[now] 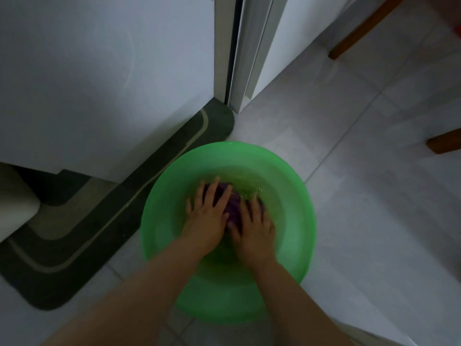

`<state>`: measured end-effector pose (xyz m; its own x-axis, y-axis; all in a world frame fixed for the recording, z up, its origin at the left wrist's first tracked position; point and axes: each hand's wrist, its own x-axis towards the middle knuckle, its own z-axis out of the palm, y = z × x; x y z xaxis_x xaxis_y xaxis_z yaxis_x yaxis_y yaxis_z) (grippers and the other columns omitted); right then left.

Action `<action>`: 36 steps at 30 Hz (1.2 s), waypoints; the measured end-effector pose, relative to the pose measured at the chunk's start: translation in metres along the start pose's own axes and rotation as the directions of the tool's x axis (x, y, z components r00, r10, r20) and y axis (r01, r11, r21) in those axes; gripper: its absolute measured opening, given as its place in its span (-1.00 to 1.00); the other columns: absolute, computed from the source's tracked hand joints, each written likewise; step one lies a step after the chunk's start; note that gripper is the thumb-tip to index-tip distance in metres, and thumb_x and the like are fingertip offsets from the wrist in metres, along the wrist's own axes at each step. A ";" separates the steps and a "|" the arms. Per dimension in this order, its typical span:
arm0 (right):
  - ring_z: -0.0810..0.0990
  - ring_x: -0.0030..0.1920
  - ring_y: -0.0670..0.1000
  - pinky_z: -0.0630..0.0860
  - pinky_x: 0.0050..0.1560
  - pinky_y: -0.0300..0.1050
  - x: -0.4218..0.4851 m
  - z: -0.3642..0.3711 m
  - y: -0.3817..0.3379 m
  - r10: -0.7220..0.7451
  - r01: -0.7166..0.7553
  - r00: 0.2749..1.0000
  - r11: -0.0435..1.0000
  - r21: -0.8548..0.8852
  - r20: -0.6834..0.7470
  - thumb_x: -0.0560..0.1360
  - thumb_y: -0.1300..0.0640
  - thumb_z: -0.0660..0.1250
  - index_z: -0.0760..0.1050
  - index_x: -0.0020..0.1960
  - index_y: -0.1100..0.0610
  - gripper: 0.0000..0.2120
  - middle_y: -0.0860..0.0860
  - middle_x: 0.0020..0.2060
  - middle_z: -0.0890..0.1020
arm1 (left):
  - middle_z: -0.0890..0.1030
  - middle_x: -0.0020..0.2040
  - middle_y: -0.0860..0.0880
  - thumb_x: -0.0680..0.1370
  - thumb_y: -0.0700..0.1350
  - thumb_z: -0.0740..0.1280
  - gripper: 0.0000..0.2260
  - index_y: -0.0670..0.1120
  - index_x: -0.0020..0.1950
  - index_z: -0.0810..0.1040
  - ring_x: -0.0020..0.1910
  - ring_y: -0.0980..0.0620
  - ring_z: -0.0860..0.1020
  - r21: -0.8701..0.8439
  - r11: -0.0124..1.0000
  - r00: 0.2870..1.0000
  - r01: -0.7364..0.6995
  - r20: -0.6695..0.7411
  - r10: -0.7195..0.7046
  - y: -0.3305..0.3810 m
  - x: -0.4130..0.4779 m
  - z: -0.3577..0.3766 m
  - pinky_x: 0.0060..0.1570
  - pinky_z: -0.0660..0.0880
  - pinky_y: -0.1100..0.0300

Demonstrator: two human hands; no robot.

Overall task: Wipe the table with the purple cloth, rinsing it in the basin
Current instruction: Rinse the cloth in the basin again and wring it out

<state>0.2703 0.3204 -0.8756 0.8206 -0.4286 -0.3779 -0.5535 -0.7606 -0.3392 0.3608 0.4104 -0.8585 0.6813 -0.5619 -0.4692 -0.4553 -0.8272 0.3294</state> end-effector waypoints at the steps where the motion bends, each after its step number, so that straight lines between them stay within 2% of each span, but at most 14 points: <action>1: 0.24 0.42 0.14 0.33 0.30 0.13 -0.002 0.007 0.007 -0.114 0.113 0.994 0.991 -0.076 0.001 0.43 -0.15 0.04 0.19 0.45 0.07 -0.37 0.03 0.48 0.17 | -0.24 0.51 0.02 0.58 0.01 0.08 -0.44 0.06 0.48 -0.16 0.47 -0.10 -0.25 0.095 0.995 0.997 -0.039 0.066 0.033 -0.005 -0.002 0.005 0.40 -0.11 -0.17; 3: 0.09 0.48 0.12 0.11 0.43 0.03 0.000 0.013 0.015 -0.135 0.134 0.990 0.991 0.021 0.033 0.49 0.11 0.16 0.05 0.50 0.13 -0.39 -0.01 0.46 -0.04 | -0.27 0.50 0.03 0.57 -0.03 0.10 -0.42 -0.04 0.48 -0.16 0.47 -0.07 -0.28 0.161 0.985 0.988 -0.067 0.146 0.043 -0.012 -0.001 0.013 0.42 -0.10 -0.11; 4: -0.02 0.50 0.11 -0.10 0.43 -0.12 0.002 0.013 0.014 -0.019 0.009 0.998 0.988 0.153 0.066 0.53 0.24 0.14 -0.03 0.51 0.15 -0.39 -0.01 0.47 -0.13 | -0.21 0.52 0.01 0.57 -0.09 0.10 -0.44 -0.08 0.48 -0.11 0.48 -0.08 -0.21 0.106 0.992 0.988 -0.067 0.149 0.051 -0.014 0.001 0.015 0.43 -0.07 -0.03; 6: -0.03 0.51 0.09 -0.22 0.36 -0.32 0.006 0.011 0.006 0.195 -0.204 0.978 0.858 0.471 0.069 0.53 0.33 0.07 0.00 0.49 0.23 -0.44 0.08 0.50 -0.05 | 0.03 0.52 -0.09 0.55 -0.17 0.08 -0.53 -0.14 0.45 0.10 0.46 -0.12 0.05 -0.222 0.975 0.999 -0.024 0.023 0.030 -0.011 0.003 0.019 0.40 0.00 0.17; 8: 0.12 0.48 0.06 -0.09 0.40 -0.33 0.006 -0.001 -0.021 0.307 -0.285 0.945 0.588 0.757 0.118 0.48 0.21 0.05 0.14 0.47 0.23 -0.45 0.11 0.48 0.15 | 0.29 0.41 -0.17 0.58 -0.19 0.07 -0.64 -0.17 0.38 0.28 0.35 -0.12 0.28 -0.642 0.760 0.990 0.102 -0.008 -0.139 0.003 0.003 0.015 0.33 0.14 0.23; 11: 0.47 0.26 0.04 0.33 0.36 -0.05 0.009 -0.012 -0.047 0.343 -0.323 0.891 0.017 0.946 0.298 0.53 0.14 0.15 0.39 0.35 0.04 -0.61 0.06 0.27 0.51 | 0.51 0.21 -0.20 0.60 -0.02 0.10 -0.70 -0.10 0.27 0.40 0.12 -0.08 0.50 -0.918 0.146 0.911 0.368 0.325 -0.255 0.027 0.001 0.004 0.21 0.39 0.10; 12: 0.53 0.18 0.06 0.41 0.29 0.00 0.011 -0.015 -0.051 0.377 -0.326 0.862 -0.099 0.940 0.338 0.52 0.08 0.18 0.47 0.25 0.01 -0.68 0.06 0.17 0.57 | 0.54 0.16 -0.19 0.59 0.02 0.09 -0.68 -0.10 0.25 0.42 0.08 -0.09 0.52 -0.916 0.088 0.898 0.391 0.358 -0.256 0.030 0.001 0.001 0.18 0.43 0.08; 13: 0.56 0.11 0.08 0.46 0.24 0.05 0.013 -0.018 -0.054 0.412 -0.317 0.843 -0.141 0.938 0.347 0.47 -0.01 0.21 0.53 0.13 -0.01 -0.72 0.07 0.09 0.60 | 0.55 0.12 -0.17 0.60 0.04 0.07 -0.67 -0.11 0.22 0.43 0.04 -0.08 0.53 -0.916 0.132 0.904 0.378 0.335 -0.265 0.033 0.000 -0.003 0.12 0.45 0.11; 15: 0.56 -0.01 0.11 0.50 0.14 0.10 0.016 -0.021 -0.056 0.485 -0.287 0.838 -0.001 0.958 0.251 0.38 -0.13 0.24 0.56 -0.12 0.00 -0.75 0.10 -0.07 0.60 | 0.54 -0.02 -0.12 0.61 -0.01 0.06 -0.72 -0.14 0.13 0.45 -0.07 -0.04 0.51 -0.928 0.239 0.928 0.284 0.204 -0.311 0.038 -0.001 -0.009 -0.10 0.44 0.27; 19: 0.52 -0.29 0.05 0.46 -0.22 -0.07 0.020 -0.036 -0.057 0.514 -0.161 0.858 0.226 0.961 0.023 0.55 0.04 0.22 0.46 -0.36 0.11 -0.67 0.11 -0.33 0.56 | 0.58 -0.22 -0.08 0.59 0.00 0.10 -0.70 -0.19 -0.05 0.50 -0.23 0.00 0.55 -0.958 0.200 0.929 0.203 0.124 -0.349 0.051 -0.003 -0.020 -0.43 0.45 0.43; 25: 0.43 -0.46 -0.02 0.34 -0.40 -0.16 0.025 -0.060 -0.056 0.468 -0.158 0.882 0.394 0.905 -0.049 0.61 0.01 0.08 0.34 -0.43 0.11 -0.54 0.02 -0.50 0.46 | 0.60 -0.35 -0.12 0.60 0.01 0.08 -0.58 -0.20 -0.23 0.58 -0.39 0.01 0.54 -0.950 0.222 0.935 0.222 0.143 -0.323 0.059 -0.005 -0.038 -0.50 0.40 0.36; 28: 0.37 -0.45 -0.06 0.24 -0.38 -0.15 0.030 -0.064 -0.047 0.371 -0.164 0.928 0.487 0.858 -0.033 0.62 0.05 0.07 0.32 -0.39 0.10 -0.59 -0.02 -0.48 0.41 | 0.58 -0.38 -0.12 0.59 0.01 0.08 -0.58 -0.19 -0.27 0.57 -0.42 0.01 0.48 -0.879 0.394 0.952 0.268 0.179 -0.247 0.053 -0.001 -0.047 -0.55 0.32 0.36; 32: 0.47 -0.18 0.02 0.35 -0.16 -0.14 0.029 -0.057 -0.022 0.253 -0.187 0.967 0.741 0.644 -0.010 0.54 0.02 0.24 0.39 0.07 0.12 -0.81 0.02 -0.12 0.48 | 0.53 -0.09 -0.29 0.57 0.01 0.15 -0.71 -0.20 -0.13 0.46 -0.09 -0.21 0.51 -0.447 0.883 0.987 0.140 -0.014 -0.163 0.023 0.012 -0.042 -0.19 0.36 0.10; 36: 0.30 0.31 0.19 0.29 0.28 0.03 0.019 -0.027 0.000 0.218 -0.214 0.976 0.950 0.225 0.010 0.51 -0.16 0.16 0.31 0.38 0.06 -0.49 0.15 0.39 0.25 | 0.25 0.37 -0.11 0.52 0.02 0.22 -0.73 -0.06 0.17 0.36 0.38 -0.13 0.17 0.024 0.994 0.992 0.108 -0.067 -0.106 -0.003 0.011 -0.024 0.30 0.13 -0.09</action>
<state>0.2895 0.2989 -0.8590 0.6790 -0.5793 -0.4511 -0.7340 -0.5212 -0.4355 0.3833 0.4065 -0.8453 0.7626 -0.4693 -0.4452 -0.3930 -0.8828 0.2573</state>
